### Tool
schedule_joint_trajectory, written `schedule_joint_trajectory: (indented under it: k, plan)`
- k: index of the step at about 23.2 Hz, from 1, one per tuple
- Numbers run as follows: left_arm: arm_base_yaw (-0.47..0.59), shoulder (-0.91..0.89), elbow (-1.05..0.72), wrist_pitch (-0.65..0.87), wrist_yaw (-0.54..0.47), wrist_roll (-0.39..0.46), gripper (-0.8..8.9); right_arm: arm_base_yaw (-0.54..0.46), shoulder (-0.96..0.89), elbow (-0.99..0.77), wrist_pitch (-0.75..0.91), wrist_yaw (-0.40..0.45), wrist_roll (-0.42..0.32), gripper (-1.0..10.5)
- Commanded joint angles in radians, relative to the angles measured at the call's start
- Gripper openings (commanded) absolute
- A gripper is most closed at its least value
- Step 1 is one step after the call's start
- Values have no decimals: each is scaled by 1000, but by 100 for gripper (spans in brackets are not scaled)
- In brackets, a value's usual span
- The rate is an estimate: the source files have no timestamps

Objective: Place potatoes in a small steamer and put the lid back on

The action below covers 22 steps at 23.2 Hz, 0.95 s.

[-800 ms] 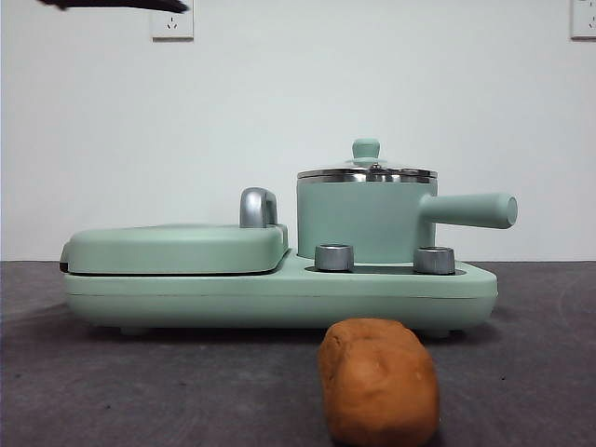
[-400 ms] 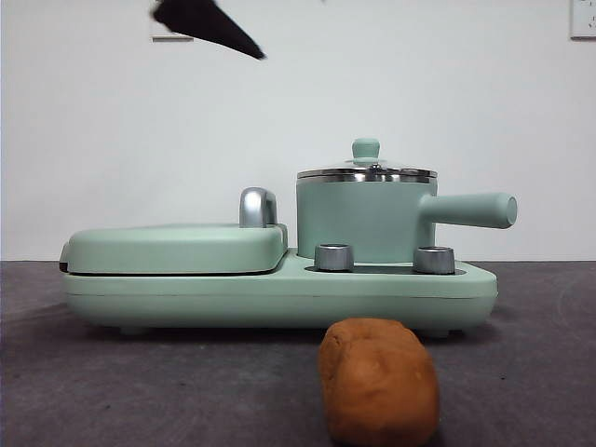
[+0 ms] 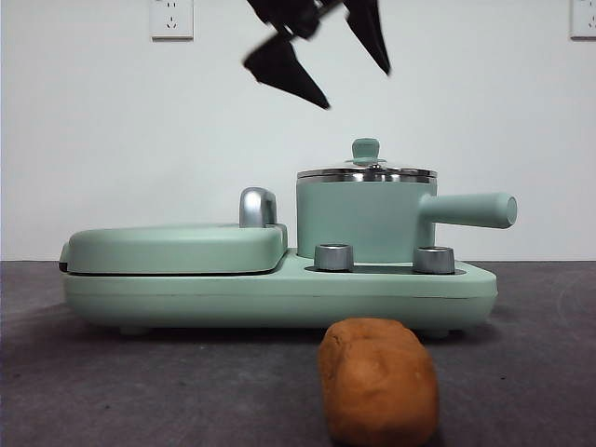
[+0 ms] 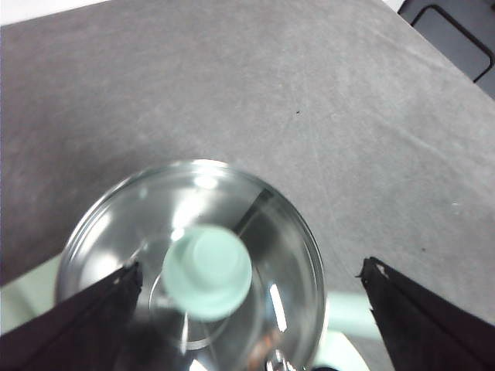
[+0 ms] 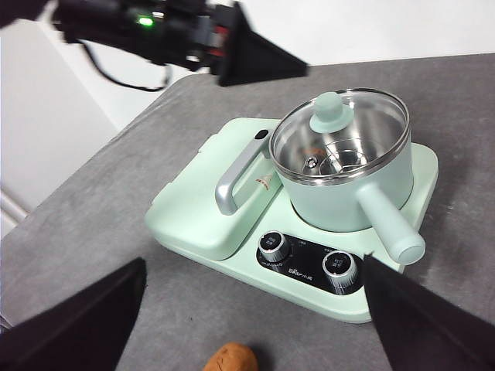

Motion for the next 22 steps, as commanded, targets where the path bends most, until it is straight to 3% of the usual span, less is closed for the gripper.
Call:
schedule_joint_trajectory:
  k: [1, 6, 14, 22]
  plan:
    - [-14, 77, 73, 13, -5, 60, 426, 2, 5, 18, 7, 0, -7, 444]
    - [-14, 139, 79, 33, -40, 76, 398, 2, 5, 18, 6, -1, -2, 444]
    - [-25, 146, 79, 6, -84, 197, 397, 1, 5, 18, 6, -1, -1, 444]
    - [-34, 181, 79, 22, -84, 201, 397, 2, 5, 18, 6, -1, -1, 444]
